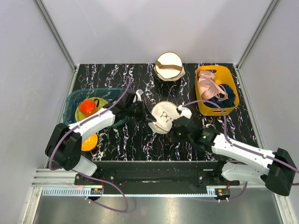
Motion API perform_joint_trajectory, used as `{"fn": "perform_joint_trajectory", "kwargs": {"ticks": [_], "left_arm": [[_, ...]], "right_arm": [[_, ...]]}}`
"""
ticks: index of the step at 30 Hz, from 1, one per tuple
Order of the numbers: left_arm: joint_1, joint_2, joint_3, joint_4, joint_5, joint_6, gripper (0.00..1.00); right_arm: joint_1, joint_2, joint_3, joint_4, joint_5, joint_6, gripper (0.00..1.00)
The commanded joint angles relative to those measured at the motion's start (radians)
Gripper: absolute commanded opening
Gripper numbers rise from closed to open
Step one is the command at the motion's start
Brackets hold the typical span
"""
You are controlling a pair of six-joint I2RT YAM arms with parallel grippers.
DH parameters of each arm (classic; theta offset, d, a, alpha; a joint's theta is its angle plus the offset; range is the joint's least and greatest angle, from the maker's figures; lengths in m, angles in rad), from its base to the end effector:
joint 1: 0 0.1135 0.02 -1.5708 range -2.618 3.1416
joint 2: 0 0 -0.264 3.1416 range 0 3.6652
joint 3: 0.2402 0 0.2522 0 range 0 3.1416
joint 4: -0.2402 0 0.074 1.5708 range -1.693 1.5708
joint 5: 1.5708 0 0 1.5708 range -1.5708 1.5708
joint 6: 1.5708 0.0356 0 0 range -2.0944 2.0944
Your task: Unzip the laundry bag and remove the bra
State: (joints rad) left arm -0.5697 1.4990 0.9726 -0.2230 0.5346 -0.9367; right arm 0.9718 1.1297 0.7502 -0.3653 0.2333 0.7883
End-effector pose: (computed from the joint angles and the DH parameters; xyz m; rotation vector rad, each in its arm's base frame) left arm 0.2593 -0.1877 0.2343 -0.1690 2.6039 -1.2894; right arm 0.1404 0.1910 0.2436 -0.0960 2.3734 0.6241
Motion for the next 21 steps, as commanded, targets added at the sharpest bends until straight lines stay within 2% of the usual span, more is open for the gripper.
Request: {"fn": "perform_joint_trajectory", "kwargs": {"ticks": [1, 7, 10, 11, 13, 15, 16, 18, 21], "left_arm": [[0.053, -0.075, 0.051, -0.007, -0.047, 0.035, 0.00], [0.065, -0.016, 0.170, -0.045, -0.073, 0.070, 0.00], [0.070, 0.019, 0.242, -0.081, -0.166, 0.088, 0.00], [0.071, 0.047, 0.261, -0.100, -0.168, 0.101, 0.09], [0.071, 0.061, 0.311, -0.124, -0.139, 0.118, 0.39], [0.071, 0.015, 0.307, -0.162, -0.179, 0.119, 0.67], [0.071, -0.015, 0.275, -0.168, -0.211, 0.116, 0.70], [0.071, -0.136, 0.227, -0.171, -0.292, 0.108, 0.87], [0.073, -0.258, 0.152, -0.187, -0.315, 0.090, 0.88]], "right_arm": [[-0.034, -0.125, -0.084, -0.087, -0.002, 0.035, 0.00], [-0.042, -0.082, -0.037, -0.052, -0.072, 0.019, 0.00], [-0.035, -0.012, 0.024, 0.012, -0.120, 0.000, 0.00], [-0.035, 0.004, 0.062, 0.020, -0.126, -0.004, 0.00], [-0.035, 0.041, 0.093, 0.038, -0.138, -0.009, 0.00], [-0.035, 0.056, 0.120, 0.051, -0.123, -0.014, 0.00], [-0.036, 0.061, 0.123, 0.057, -0.117, -0.017, 0.00], [-0.036, 0.074, 0.136, 0.057, -0.112, -0.024, 0.00], [-0.039, 0.087, 0.138, 0.062, -0.133, -0.024, 0.00]]}}
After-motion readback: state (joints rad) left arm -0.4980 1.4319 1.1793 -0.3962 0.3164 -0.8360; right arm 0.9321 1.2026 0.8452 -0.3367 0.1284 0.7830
